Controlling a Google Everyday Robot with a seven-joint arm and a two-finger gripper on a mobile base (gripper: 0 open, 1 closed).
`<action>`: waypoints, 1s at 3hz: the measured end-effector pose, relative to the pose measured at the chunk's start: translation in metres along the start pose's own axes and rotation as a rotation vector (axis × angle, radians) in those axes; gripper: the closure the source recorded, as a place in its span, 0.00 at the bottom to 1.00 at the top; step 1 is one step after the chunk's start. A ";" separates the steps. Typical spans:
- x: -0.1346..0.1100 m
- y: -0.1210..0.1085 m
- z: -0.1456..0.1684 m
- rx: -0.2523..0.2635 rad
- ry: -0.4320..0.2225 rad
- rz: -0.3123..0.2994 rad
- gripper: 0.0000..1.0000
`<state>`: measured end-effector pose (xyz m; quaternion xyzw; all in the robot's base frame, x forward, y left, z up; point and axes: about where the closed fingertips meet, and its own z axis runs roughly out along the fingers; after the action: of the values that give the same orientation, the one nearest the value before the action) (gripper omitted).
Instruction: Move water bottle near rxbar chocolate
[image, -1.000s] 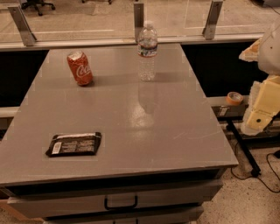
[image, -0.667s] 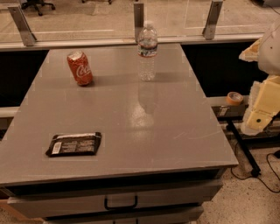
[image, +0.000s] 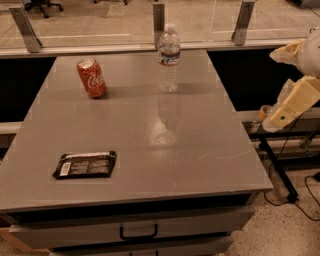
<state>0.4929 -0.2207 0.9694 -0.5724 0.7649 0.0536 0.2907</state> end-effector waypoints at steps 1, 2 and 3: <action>-0.010 -0.045 0.020 0.026 -0.233 0.041 0.00; -0.039 -0.074 0.056 0.008 -0.473 0.128 0.00; -0.076 -0.098 0.084 0.037 -0.545 0.209 0.00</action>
Offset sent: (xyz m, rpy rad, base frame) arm 0.1551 0.0608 -0.0094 0.8268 -0.1555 -0.0094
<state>0.6274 -0.1549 0.9627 -0.4498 0.7141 0.2210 0.4887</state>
